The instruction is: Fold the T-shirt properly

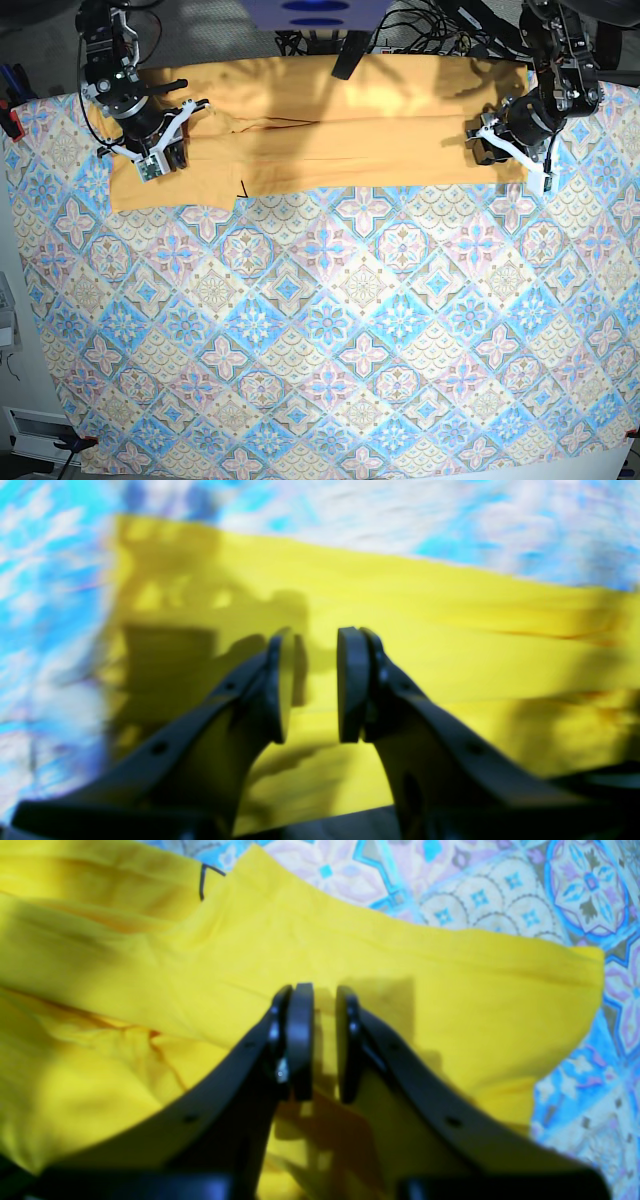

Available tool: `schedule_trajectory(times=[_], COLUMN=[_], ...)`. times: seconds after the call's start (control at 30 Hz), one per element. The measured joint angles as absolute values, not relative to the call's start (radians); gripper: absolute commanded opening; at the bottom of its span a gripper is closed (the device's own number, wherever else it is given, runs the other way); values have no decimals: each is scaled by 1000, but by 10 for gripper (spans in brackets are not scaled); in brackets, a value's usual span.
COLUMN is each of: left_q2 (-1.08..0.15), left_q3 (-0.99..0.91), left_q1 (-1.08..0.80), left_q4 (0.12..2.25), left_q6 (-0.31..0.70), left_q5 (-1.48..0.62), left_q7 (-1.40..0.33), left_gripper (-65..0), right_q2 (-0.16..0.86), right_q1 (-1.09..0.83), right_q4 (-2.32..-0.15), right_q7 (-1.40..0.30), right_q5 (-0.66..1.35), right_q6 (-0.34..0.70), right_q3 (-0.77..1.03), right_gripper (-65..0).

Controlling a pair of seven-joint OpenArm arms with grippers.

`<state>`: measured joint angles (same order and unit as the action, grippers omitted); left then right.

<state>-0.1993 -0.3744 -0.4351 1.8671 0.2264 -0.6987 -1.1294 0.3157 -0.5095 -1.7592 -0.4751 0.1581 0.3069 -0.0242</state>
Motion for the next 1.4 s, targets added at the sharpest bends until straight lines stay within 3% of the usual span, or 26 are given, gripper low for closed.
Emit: schedule_trajectory(times=[0.33, 0.6, 0.7, 1.4], left_q2=[-200, -356, -395, -463], left_q3=[-382, -404, -402, -328], left_q1=[-435, -435, -435, -393], left_q4=[1869, 1865, 1799, 1585], left_q6=[222, 218, 226, 226], left_q5=[-742, -742, -743, -734], left_q7=[-1132, -1231, -1231, -1191], left_gripper=[-498, -224, -171, -170], right_q2=[316, 315, 317, 316], right_q1=[-509, -508, -508, -508], right_q4=[-1759, -1759, -1759, -1759], right_q7=[-475, -476, -483, -479], right_q5=[158, 158, 157, 158], right_q6=[310, 314, 305, 311], right_q3=[-25, -28, -28, -31], right_gripper=[-568, -568, -568, -568])
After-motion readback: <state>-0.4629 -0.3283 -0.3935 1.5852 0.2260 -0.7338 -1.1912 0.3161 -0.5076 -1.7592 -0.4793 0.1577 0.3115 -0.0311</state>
